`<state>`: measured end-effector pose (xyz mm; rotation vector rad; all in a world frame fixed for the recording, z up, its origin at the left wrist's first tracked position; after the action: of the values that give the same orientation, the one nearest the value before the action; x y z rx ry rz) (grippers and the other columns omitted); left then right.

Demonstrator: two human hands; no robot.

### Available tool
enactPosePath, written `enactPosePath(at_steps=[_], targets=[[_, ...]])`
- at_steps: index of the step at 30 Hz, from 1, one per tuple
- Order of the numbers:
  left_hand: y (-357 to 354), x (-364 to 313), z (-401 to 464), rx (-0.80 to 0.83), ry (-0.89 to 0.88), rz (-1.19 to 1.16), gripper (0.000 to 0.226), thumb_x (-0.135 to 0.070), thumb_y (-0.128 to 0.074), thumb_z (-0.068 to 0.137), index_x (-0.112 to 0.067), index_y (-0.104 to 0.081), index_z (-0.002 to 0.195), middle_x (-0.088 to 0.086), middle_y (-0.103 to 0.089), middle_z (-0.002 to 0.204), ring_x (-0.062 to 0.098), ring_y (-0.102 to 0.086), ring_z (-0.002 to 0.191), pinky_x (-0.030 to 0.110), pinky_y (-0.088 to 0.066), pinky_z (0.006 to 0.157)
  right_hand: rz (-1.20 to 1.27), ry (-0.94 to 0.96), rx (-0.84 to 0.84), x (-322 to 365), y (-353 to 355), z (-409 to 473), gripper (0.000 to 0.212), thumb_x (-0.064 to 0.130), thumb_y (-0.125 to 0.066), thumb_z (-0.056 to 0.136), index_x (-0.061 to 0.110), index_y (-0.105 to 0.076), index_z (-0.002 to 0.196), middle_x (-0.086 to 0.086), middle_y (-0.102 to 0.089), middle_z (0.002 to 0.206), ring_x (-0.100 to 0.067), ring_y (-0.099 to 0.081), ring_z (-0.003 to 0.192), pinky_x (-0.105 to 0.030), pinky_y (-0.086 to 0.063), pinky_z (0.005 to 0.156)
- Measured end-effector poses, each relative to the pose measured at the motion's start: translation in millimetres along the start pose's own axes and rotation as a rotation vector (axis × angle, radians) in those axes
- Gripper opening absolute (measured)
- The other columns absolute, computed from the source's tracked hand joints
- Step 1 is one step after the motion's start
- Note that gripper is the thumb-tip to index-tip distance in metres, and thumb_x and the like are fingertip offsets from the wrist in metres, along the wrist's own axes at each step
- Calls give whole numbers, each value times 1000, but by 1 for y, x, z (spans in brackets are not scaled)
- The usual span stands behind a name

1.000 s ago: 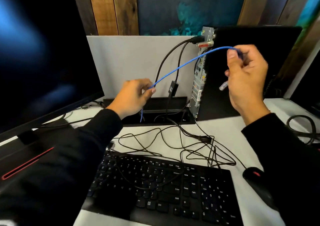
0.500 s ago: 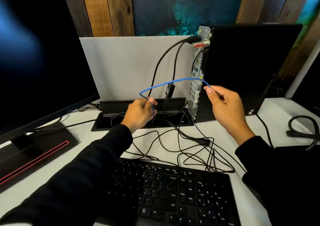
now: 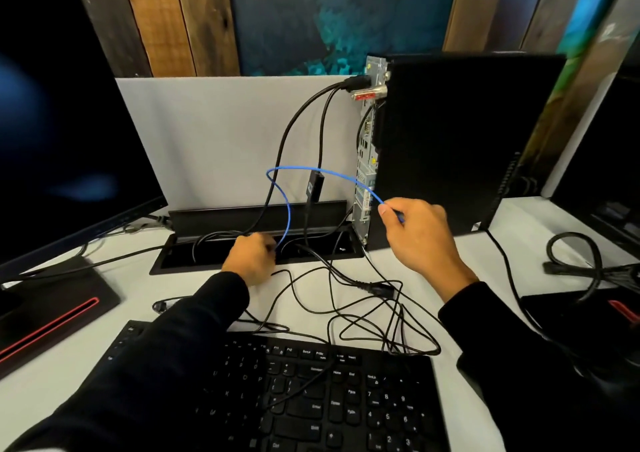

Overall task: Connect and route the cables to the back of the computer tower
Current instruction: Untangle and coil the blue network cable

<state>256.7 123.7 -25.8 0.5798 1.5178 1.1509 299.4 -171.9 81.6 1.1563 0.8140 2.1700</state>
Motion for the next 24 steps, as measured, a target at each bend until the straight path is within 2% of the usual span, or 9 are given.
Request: enactPosePath(at_steps=[2,4,8,11,14,16,18,20,24], targets=[[3,9,2,-17,6,34,26,-9,-56,90,-21,-78,91,9,-74,95,33,-66,95,30,-49,77,68,24,-25,4,4,1,26,22,-49,106,20,-68,90,1,-56,61,-15,-54,58,-27,-40,54],[7,17,2,-47,35,22,29,-5,-55,88,-20,-79,93,10,-75,96,35,-66,97,33,-52,81,108,37,-33,9,6,0,22,19,-50,107,13,-70,101,5,-53,60,-12,-50,54,-16,-36,50],[15,22,-4,-187,34,-103,23,-5,-54,96,-10,-76,96,13,-74,94,39,-66,96,32,-45,79,207,63,-100,12,14,-1,22,25,-51,107,17,-69,95,8,-45,57,-10,-43,51,-15,-31,48],[27,25,-4,-289,29,-449,25,-12,-53,103,-18,-72,87,4,-70,80,20,-69,75,33,-52,75,295,87,-151,18,23,-2,21,25,-53,107,22,-65,90,9,-44,57,-7,-43,53,-13,-32,49],[48,6,1,-284,-86,-754,25,-16,-52,105,-19,-67,86,-2,-66,76,19,-72,78,49,-59,89,361,144,-135,34,24,-7,20,23,-53,107,17,-68,94,19,-49,61,-4,-45,55,-11,-32,50],[69,-21,2,-226,-195,-934,21,-13,-50,107,-10,-65,93,0,-61,78,16,-68,78,45,-59,91,395,170,-116,40,22,-10,23,23,-53,107,13,-67,92,20,-48,61,-4,-44,55,-10,-31,51],[96,-47,-2,-221,-302,-1022,16,-14,-51,107,-6,-64,101,5,-61,79,21,-67,79,39,-59,83,413,174,-102,41,20,-11,27,25,-51,108,11,-65,90,18,-46,60,-5,-42,54,-10,-30,51],[121,-63,-7,-271,-359,-1006,17,-19,-52,107,-6,-64,107,8,-59,78,23,-64,75,36,-59,71,412,140,-107,36,19,-10,30,27,-49,108,10,-64,89,16,-45,58,-6,-40,52,-12,-30,49],[170,-74,-12,-432,-337,-1067,17,-25,-51,107,-17,-66,108,1,-47,69,11,-46,60,28,-47,53,309,13,-120,15,16,-6,33,30,-47,108,11,-68,91,8,-51,59,-9,-46,55,-16,-34,49]])
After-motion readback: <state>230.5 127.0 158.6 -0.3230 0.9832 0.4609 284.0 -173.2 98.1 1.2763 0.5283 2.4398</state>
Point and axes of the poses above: each hand's wrist, its own z-axis towards the middle knuckle, its own y-axis out of the back of the hand, x = y × z, the point moved 8 cm from there along z, towards the middle knuckle
